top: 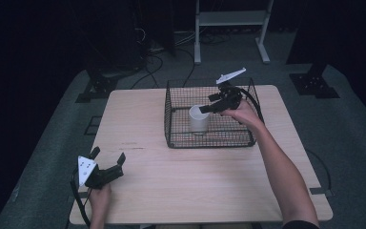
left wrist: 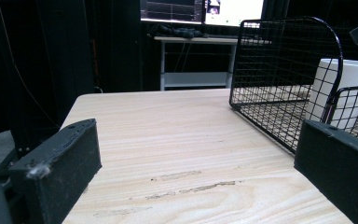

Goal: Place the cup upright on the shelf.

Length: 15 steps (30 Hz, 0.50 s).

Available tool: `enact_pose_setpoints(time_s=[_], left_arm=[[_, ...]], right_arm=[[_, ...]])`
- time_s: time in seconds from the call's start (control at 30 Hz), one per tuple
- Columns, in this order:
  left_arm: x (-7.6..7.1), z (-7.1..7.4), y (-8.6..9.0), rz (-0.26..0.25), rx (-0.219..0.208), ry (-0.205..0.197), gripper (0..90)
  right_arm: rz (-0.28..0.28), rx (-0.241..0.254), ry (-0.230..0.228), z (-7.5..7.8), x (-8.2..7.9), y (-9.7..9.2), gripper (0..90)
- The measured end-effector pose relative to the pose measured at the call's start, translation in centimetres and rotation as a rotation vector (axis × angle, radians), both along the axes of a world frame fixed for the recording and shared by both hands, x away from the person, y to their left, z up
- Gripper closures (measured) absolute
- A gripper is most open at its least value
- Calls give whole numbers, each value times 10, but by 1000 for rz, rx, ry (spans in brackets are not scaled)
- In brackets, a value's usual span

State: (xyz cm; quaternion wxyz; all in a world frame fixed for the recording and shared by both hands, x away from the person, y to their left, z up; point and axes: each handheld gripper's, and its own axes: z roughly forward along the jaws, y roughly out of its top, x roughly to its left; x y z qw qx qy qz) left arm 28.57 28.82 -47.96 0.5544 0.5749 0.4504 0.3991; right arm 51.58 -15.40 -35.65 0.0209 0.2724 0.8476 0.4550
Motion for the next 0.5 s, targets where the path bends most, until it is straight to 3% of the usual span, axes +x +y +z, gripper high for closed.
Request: enact_pose_setpoints(time_s=[0.5], left_arm=[[0,0,0,-1,3,-1,0]], right_arm=[[-2,13,-9,9,-11,-7,138]])
